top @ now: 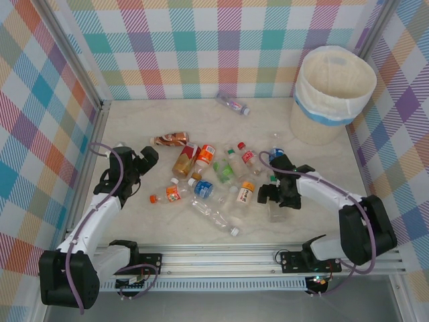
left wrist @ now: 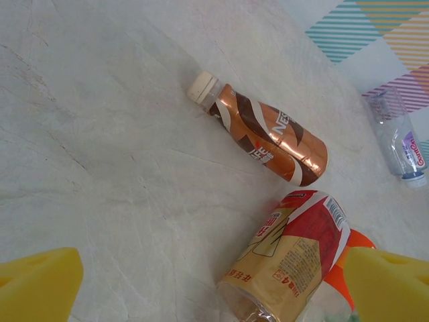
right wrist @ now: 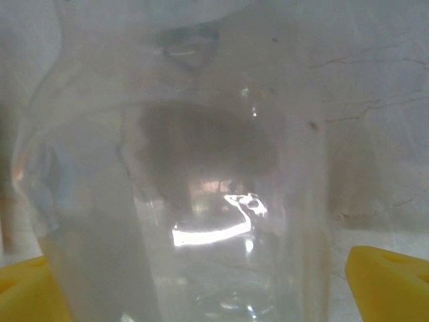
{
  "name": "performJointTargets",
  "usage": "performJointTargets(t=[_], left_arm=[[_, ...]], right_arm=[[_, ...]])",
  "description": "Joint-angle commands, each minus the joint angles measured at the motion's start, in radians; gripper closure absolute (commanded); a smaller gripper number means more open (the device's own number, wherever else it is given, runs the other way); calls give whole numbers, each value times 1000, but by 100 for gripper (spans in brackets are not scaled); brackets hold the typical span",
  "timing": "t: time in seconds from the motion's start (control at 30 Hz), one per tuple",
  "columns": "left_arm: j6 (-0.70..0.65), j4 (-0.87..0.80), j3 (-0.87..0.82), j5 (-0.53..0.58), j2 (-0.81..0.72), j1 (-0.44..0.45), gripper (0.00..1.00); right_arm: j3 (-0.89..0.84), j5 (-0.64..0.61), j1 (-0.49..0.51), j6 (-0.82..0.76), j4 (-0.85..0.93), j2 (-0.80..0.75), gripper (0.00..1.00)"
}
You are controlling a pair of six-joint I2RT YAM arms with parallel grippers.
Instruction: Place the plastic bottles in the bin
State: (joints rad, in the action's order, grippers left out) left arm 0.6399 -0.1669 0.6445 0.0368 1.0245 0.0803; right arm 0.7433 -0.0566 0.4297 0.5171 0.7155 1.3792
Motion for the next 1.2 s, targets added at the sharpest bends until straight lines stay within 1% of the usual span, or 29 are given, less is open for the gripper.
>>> performJointTargets(t=[0.0,0.03,0.23,0.3,0.47,0.57,0.67,0.83,1.0,1.1,1.17], left_arm=[[10,-18,26,8,11,-17,0],[10,-19,28,9,14,-17,0],[7,-34,42,20,26,-22,0],[7,-33,44,22,29,-22,0],[14,-26,45,22,36,-27,0],[17,-28,47,23,38,-28,0],[15,-34,48,25,37,-29,0],[19,-49,52,22,38,-35,0],[21,-66,51,18,28,-40,0],[29,-69,50,15,21,-41,0],[30,-71,51,10,19,-43,0]], right_arm=[[36,-91,20,51,8,37,9],[33,-109,23,57,5,41,14],[25,-145,29,49,-8,-3,32],[24,-150,30,40,-11,-28,36],[18,-107,29,-3,-56,-113,44],[14,-105,30,-33,-90,-180,46],[34,-94,31,-29,-128,-244,48],[42,-88,30,-6,-336,-326,53],[110,-100,29,-36,-546,-291,53],[181,-107,22,-92,-664,-237,54],[264,-106,6,-130,-681,-188,54]])
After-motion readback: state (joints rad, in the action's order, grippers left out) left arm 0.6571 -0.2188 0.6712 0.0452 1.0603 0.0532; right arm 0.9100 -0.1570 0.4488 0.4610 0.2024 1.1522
